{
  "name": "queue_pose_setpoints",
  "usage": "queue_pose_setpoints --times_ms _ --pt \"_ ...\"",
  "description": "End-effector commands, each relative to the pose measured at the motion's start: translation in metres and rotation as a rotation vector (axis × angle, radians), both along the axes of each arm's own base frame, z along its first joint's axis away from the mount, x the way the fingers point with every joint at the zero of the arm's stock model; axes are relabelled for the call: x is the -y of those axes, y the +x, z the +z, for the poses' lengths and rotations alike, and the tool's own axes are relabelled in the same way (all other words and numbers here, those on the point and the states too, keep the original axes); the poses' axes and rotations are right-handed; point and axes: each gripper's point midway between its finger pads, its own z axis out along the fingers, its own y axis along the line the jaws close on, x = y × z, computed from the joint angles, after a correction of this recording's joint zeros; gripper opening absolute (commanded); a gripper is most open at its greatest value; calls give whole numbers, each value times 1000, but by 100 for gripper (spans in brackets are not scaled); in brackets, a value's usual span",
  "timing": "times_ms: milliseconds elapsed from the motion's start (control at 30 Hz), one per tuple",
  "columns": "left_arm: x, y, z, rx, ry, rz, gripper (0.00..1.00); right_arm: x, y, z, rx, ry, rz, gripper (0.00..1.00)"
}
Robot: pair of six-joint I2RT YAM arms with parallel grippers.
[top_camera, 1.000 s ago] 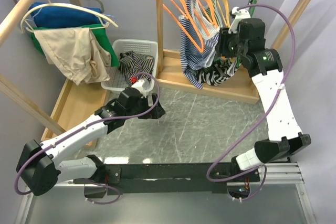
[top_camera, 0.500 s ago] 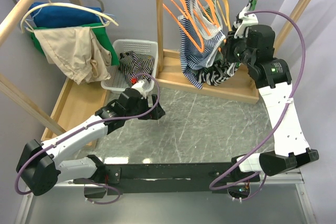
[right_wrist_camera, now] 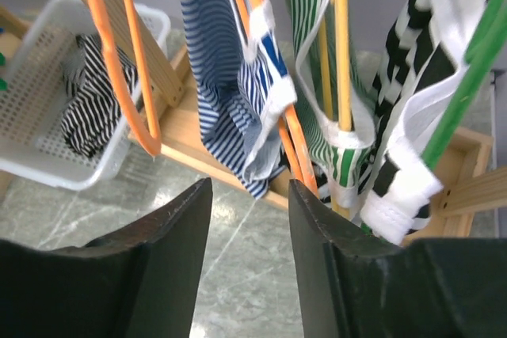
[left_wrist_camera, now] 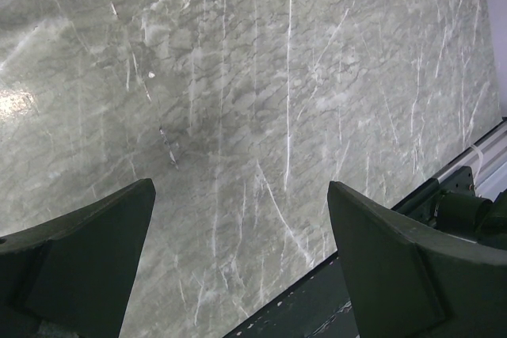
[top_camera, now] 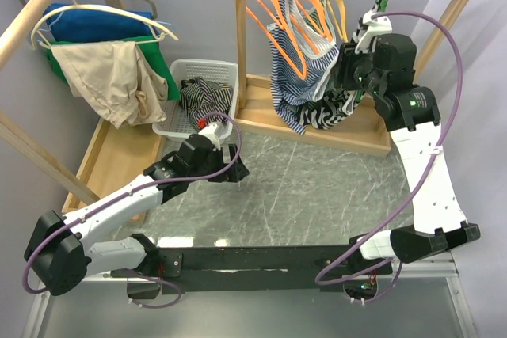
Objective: Remove the tank top from the hanger
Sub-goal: Pick up the hanger from the clothesline.
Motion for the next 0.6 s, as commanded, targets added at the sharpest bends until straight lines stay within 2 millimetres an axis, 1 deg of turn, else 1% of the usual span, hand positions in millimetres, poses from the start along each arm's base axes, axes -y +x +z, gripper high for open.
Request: queue_pose_setpoints --times_ms 0,33,67,100,167,267,333,367,433,467,567 --pt "9 3 12 31 -45 -18 96 3 3 56 162 24 -8 52" --pt "10 3 12 30 -46 -20 96 3 6 56 155 17 -6 52" --pt "10 3 12 31 -48 -20 96 3 5 60 150 14 -10 52" --pt "10 3 12 32 -46 -20 96 2 15 52 122 6 -11 52" --pt "10 3 11 30 -44 -20 96 1 20 45 99 -7 -9 52" --pt "9 3 8 27 -38 -19 96 -1 28 29 63 -15 -7 46" --pt "8 3 7 25 -35 -15 96 -3 30 20 44 -19 1 42" --pt "7 1 4 23 -31 -14 96 -2 33 11 24 -23 -5 42" --pt "6 1 2 20 -28 -14 96 -1 32 6 17 -25 -11 41" --pt "6 1 1 17 -25 -16 96 -1 33 0 5 -29 -9 41" --pt "6 0 -3 11 -19 -18 96 1 31 -4 4 -32 -12 41"
